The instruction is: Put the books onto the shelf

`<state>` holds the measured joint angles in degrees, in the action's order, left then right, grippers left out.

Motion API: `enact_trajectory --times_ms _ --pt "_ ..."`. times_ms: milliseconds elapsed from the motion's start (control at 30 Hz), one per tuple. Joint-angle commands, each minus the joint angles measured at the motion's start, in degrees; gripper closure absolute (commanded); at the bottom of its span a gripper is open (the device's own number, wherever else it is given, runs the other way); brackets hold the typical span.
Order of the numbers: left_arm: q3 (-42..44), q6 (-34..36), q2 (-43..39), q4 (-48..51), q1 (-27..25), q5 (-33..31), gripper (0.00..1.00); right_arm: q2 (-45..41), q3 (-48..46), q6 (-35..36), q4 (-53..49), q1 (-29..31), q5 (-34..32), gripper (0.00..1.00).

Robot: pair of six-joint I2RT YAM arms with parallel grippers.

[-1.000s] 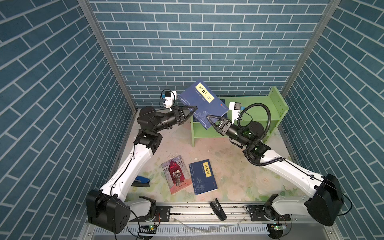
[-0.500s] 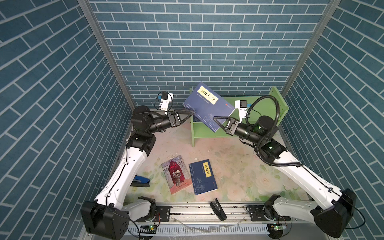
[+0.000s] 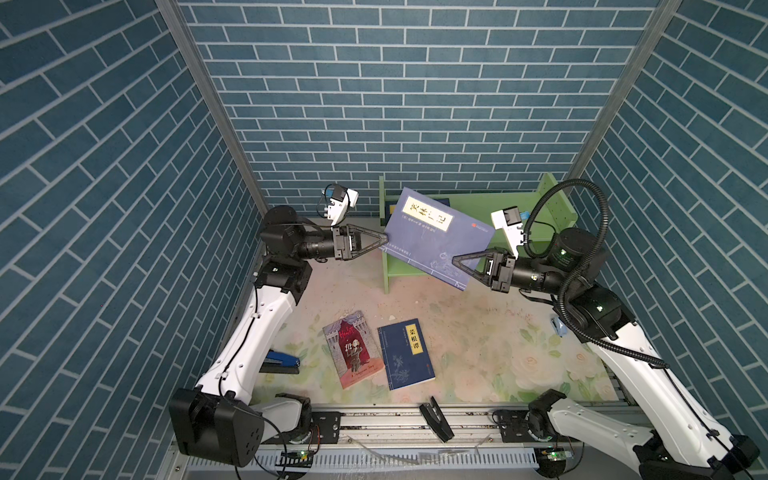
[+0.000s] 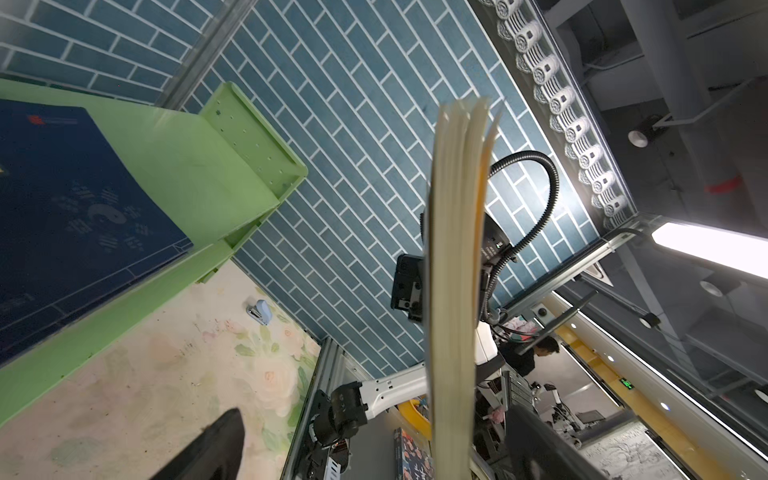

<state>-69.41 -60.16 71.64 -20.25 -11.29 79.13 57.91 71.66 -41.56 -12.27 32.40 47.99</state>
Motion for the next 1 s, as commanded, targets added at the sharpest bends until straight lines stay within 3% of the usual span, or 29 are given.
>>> enact_trajectory --times_ms 0,100,233,400,633,667,733,800,867,967 --pt "-2.5 -0.1 -1.1 -2.9 -0.5 3.8 0.02 -0.5 2.9 3.7 -1.5 0.0 4.6 1.00" --pt "-3.7 6.7 -1.6 6.0 -0.5 3.7 0.04 -0.4 3.6 4.4 -3.1 0.0 5.3 1.00" --pt "-3.5 9.1 -1.5 9.0 -1.6 3.8 0.09 -0.3 4.4 5.3 -4.8 0.1 5.8 1.00" --pt "-3.2 10.8 -0.8 10.8 -4.7 4.1 0.25 0.4 4.6 5.2 -4.6 0.0 6.3 1.00" --pt "-4.5 11.8 0.7 13.6 -7.1 2.3 0.67 0.9 4.7 5.3 -5.2 0.0 6.0 1.00" --pt "-4.3 11.8 0.8 13.7 -7.4 1.9 0.71 0.9 4.7 5.2 -5.3 0.0 5.7 0.96" --pt "-4.2 11.8 1.1 13.7 -7.5 0.9 0.83 0.7 4.4 5.1 -5.7 0.1 4.0 0.76" --pt "-4.5 11.8 1.3 13.1 -7.5 -0.2 0.92 -0.1 3.3 4.7 -5.1 -0.1 0.9 0.64" --pt "-5.1 11.8 1.5 12.5 -7.5 -1.5 0.98 -1.8 0.9 3.2 -2.6 -0.4 -2.1 0.56" --pt "-6.0 11.0 1.6 11.1 -7.5 -4.4 1.00 -3.2 -2.9 0.2 2.4 -0.8 -3.2 0.54"
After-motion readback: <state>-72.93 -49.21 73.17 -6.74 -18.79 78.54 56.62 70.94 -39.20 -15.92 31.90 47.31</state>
